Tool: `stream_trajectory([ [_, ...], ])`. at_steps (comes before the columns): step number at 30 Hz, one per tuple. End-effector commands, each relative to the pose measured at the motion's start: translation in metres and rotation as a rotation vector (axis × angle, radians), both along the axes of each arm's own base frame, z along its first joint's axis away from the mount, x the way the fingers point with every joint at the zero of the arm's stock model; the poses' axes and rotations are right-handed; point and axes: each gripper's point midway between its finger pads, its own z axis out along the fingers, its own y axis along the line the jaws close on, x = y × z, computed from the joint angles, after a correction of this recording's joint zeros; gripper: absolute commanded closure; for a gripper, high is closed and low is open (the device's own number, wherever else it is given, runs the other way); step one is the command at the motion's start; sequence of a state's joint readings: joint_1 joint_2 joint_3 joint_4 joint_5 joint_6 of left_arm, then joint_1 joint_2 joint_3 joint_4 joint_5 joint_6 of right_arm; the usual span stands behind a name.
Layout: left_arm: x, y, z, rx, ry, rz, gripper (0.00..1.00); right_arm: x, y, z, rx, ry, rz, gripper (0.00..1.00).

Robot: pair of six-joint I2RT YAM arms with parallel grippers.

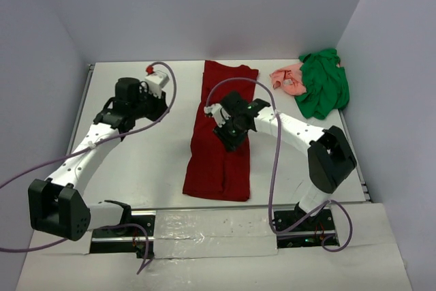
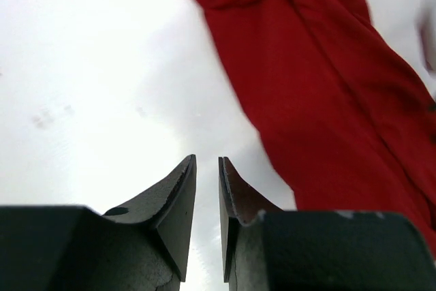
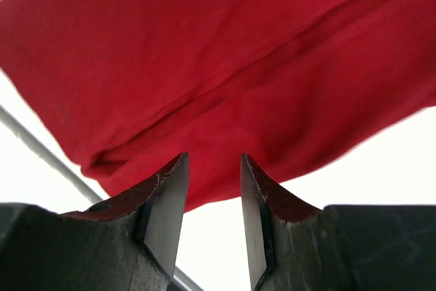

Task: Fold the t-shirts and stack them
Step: Grab the bottom of the folded rectangular tshirt with right arm

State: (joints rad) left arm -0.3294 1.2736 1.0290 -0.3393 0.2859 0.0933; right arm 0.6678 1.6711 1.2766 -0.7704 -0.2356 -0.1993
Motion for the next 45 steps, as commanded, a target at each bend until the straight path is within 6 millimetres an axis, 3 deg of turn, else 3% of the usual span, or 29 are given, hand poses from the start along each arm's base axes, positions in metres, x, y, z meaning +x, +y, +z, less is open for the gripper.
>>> stream_trajectory([
  [1,0.013,0.023,0.030,-0.075,-0.074,0.097,0.71,-0.020,0.001,0.011,0.004,-0.022,0.064,0.56],
  [7,0.012,0.044,0.025,-0.044,-0.074,0.142,0.70,-0.050,-0.002,0.000,-0.072,0.020,0.123,0.50],
  [13,0.008,0.044,0.026,-0.057,-0.066,0.124,0.68,-0.084,-0.007,-0.016,-0.177,0.064,0.220,0.35],
  [17,0.008,0.043,0.026,-0.060,-0.061,0.119,0.68,-0.098,-0.010,-0.030,-0.235,0.077,0.252,0.33],
  [25,0.003,0.039,0.029,-0.078,-0.060,0.090,0.67,-0.105,-0.004,-0.040,-0.269,0.077,0.277,0.33],
  [32,-0.001,0.038,0.026,-0.075,-0.056,0.076,0.67,-0.100,0.016,-0.034,-0.218,-0.055,0.343,0.32],
  [36,-0.002,0.037,0.026,-0.075,-0.055,0.071,0.67,-0.110,0.026,-0.031,-0.187,-0.094,0.398,0.32],
  [45,-0.003,0.036,0.025,-0.077,-0.050,0.060,0.67,-0.129,0.025,-0.044,-0.197,-0.010,0.424,0.35],
])
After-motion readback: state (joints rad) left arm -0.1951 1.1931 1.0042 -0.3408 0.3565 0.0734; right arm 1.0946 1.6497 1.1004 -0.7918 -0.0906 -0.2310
